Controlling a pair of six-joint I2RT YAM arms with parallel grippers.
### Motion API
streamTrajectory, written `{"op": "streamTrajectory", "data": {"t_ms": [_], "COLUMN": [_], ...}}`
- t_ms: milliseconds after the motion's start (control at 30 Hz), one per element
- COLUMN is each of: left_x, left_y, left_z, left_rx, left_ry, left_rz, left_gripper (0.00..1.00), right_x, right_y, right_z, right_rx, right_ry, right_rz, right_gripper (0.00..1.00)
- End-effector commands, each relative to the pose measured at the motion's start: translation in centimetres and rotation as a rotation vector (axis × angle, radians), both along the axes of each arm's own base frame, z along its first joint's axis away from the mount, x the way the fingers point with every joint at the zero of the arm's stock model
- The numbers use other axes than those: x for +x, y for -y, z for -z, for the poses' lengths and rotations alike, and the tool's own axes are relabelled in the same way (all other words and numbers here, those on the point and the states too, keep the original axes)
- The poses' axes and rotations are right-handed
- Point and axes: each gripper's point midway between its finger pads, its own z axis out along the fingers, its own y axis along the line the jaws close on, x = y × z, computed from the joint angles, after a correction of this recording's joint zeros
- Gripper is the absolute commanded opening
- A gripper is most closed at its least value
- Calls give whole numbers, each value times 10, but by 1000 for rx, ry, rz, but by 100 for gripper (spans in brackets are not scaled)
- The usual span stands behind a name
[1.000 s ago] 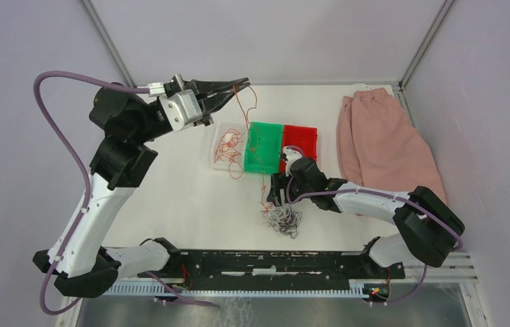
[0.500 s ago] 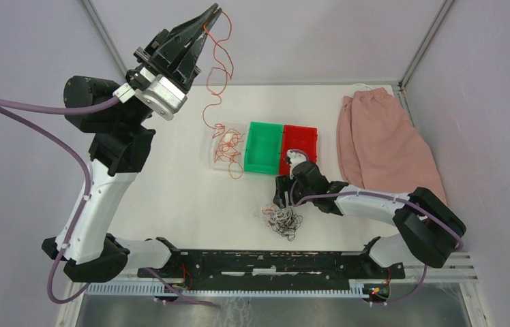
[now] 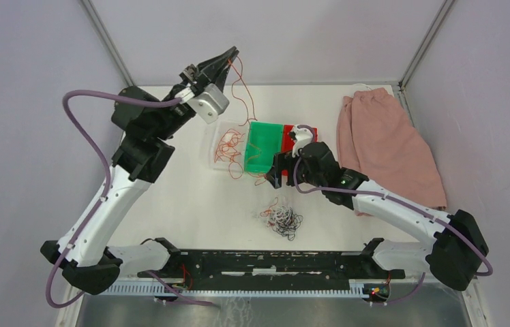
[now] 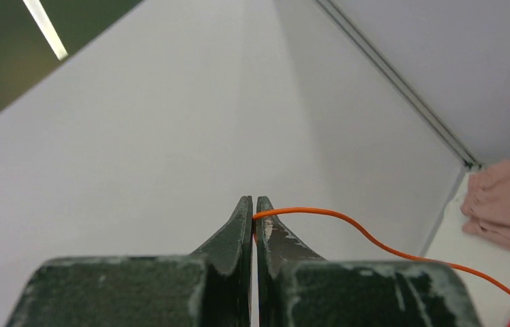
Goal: Untangle the cables
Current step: Untie the cable, then place the cable in the bin.
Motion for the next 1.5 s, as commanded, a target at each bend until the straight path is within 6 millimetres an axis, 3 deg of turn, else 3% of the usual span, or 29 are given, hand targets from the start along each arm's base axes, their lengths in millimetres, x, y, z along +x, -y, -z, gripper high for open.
{"op": "streamTrajectory", "data": {"t_ms": [0,300,567,700,1033,1300,1467], "left_x": [18,77,143,166,190,180,180], "left_y": [-13,-20,-53,-58,-51,-50,-53], "left_z": [23,101,150,181,242,318,350], "left_rx": [22,93,105,136,221,367,417], "left_ry": [-29,-204,-321,-374,-460,-636,-713], "left_rz": [-128,-306,-431,-438,-418,-385,-397], "left_gripper": [3,3,3,3,3,3,3], "right_x": [7,12,11,9,7,9,10], "right_y": [3,7,15,18,21,21,24], "right_z": [-24,-19,-7,-3,-2,-6,-6], "right_rx": [-4,-22,-47,-54,-58,-48,-49], "right_ry": [52,52,38,33,32,32,28], "right_rz": [16,51,78,82,83,83,92], "right_gripper": [90,91,91,91,90,90,90]}}
